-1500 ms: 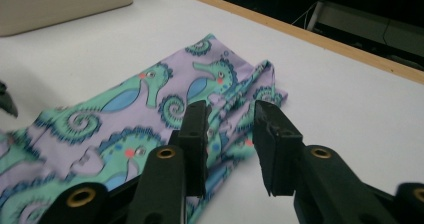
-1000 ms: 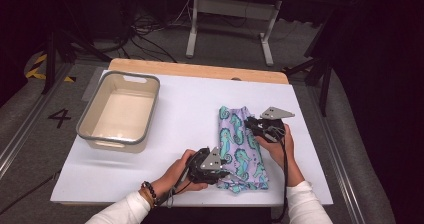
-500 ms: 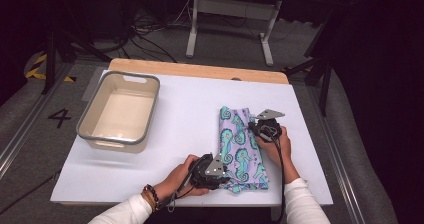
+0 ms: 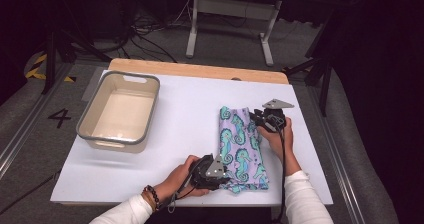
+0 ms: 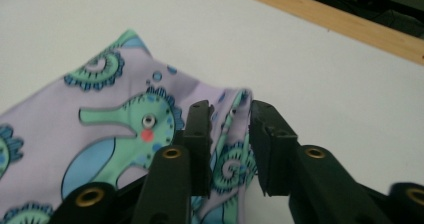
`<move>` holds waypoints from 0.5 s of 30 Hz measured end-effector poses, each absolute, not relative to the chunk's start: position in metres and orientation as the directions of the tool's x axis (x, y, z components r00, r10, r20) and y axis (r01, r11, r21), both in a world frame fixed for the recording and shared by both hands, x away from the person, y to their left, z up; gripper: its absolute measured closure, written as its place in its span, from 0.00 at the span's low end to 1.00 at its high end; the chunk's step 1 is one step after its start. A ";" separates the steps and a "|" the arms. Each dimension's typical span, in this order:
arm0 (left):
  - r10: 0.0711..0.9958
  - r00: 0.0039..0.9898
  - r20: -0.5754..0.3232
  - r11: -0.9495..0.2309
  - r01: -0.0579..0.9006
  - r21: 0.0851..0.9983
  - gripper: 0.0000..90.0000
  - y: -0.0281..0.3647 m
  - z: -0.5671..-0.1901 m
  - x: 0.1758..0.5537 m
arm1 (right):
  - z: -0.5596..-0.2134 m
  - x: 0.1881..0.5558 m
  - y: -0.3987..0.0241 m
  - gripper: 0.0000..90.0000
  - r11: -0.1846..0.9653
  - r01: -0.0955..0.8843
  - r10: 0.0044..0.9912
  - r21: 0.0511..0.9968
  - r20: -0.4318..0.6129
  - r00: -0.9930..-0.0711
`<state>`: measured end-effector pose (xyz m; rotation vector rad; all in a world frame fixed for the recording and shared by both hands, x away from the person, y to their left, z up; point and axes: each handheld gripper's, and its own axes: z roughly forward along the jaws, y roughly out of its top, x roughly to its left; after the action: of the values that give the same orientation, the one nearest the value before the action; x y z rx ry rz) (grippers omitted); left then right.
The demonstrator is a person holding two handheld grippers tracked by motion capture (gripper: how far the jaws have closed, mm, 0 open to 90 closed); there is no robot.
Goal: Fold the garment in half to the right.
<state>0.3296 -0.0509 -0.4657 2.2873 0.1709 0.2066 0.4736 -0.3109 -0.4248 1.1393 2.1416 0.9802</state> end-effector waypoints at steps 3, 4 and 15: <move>0.188 0.976 0.110 -0.661 0.043 0.749 0.68 -0.051 -0.466 0.329 | -0.422 0.488 -0.305 0.60 0.379 0.489 0.851 0.786 -0.088 -0.517; 0.188 0.976 0.109 -0.661 0.043 0.749 0.68 -0.051 -0.466 0.329 | -0.423 0.492 -0.303 0.58 0.374 0.497 0.854 0.783 -0.081 -0.514; 0.189 0.977 0.103 -0.657 0.047 0.752 0.68 -0.051 -0.466 0.329 | -0.446 0.522 -0.298 0.71 0.369 0.607 0.871 0.703 -0.034 -0.490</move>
<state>0.3289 -0.0506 -0.4661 2.2830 0.1642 0.2178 0.5216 -0.2978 -0.4464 1.2851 2.2337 0.8927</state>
